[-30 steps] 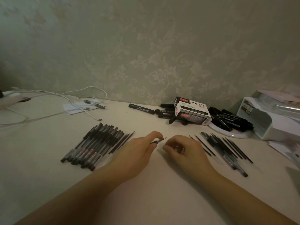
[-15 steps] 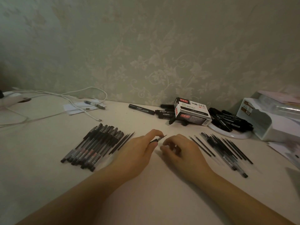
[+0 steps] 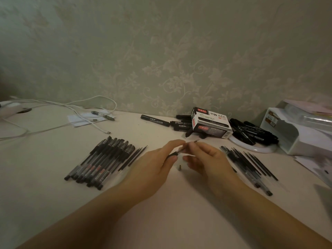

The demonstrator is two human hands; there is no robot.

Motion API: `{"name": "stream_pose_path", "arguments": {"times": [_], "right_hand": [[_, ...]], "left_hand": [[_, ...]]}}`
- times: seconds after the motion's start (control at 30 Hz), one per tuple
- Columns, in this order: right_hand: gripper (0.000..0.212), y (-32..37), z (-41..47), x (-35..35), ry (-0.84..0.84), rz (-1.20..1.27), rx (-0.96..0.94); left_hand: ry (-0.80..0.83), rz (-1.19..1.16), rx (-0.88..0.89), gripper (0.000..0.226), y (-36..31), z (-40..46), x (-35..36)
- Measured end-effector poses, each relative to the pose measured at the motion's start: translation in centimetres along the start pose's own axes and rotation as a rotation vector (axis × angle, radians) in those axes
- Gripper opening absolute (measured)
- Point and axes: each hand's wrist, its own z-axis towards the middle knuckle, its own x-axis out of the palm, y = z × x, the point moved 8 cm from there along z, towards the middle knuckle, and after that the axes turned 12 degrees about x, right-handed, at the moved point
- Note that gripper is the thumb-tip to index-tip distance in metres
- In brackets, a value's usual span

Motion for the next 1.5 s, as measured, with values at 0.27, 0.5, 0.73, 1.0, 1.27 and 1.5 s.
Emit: {"name": "stream_pose_path", "arguments": {"times": [0.27, 0.5, 0.73, 1.0, 1.27, 1.5], "right_hand": [[0.015, 3.7, 0.7, -8.1, -0.482, -0.244, -0.207], [0.011, 2.8, 0.5, -6.1, -0.529, -1.130, -0.324], [0.021, 2.2, 0.8, -5.8, -0.581, -1.325, -0.284], [0.023, 2.7, 0.3, -5.3, -0.588, -1.284, -0.371], [0.013, 3.2, -0.8, -3.5, -0.551, -1.195, -0.527], [0.015, 2.9, -0.6, -3.5, -0.516, -1.192, -0.515]], "left_hand": [[0.037, 0.018, -0.069, 0.033, 1.7, -0.4, 0.5], [0.080, 0.060, -0.089, 0.030, 2.1, -0.6, 1.0], [0.074, 0.071, -0.073, 0.027, 2.1, -0.6, 1.0], [0.025, 0.183, -0.128, 0.023, 3.0, -0.6, -0.4], [0.011, 0.512, -0.492, 0.023, 7.4, -2.5, -4.1], [0.090, 0.539, -0.535, 0.018, 7.5, -2.6, -3.6]]}}
